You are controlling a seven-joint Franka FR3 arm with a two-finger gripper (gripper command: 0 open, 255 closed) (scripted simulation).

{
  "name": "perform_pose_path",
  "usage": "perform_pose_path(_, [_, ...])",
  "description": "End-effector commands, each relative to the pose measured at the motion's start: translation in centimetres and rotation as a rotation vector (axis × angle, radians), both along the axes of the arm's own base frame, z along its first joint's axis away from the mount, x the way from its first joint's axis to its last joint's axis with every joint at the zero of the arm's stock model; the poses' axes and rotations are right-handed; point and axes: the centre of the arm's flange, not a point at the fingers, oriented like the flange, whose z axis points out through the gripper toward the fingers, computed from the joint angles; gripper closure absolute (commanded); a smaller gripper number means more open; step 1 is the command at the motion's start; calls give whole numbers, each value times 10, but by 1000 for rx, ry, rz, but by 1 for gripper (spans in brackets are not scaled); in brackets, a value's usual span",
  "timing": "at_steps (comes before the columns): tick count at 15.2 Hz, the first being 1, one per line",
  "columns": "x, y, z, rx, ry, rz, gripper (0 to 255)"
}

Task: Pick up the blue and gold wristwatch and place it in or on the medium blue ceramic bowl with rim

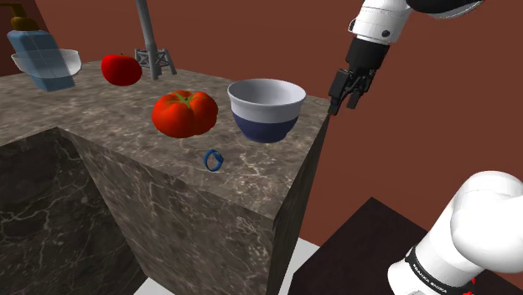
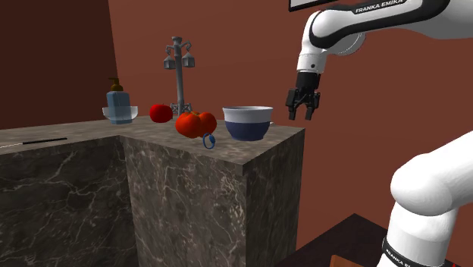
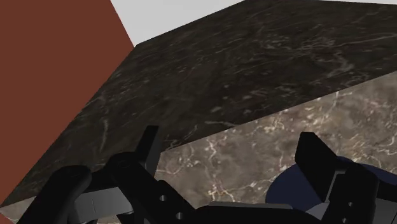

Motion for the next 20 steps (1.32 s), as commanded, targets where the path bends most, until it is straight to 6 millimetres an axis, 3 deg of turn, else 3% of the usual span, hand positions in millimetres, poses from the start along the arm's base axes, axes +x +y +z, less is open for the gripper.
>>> perform_pose_path(1, [3,26,-3,15,-18,7,0])
perform_pose_path(20, [22,252,-17,143,-182,80,0])
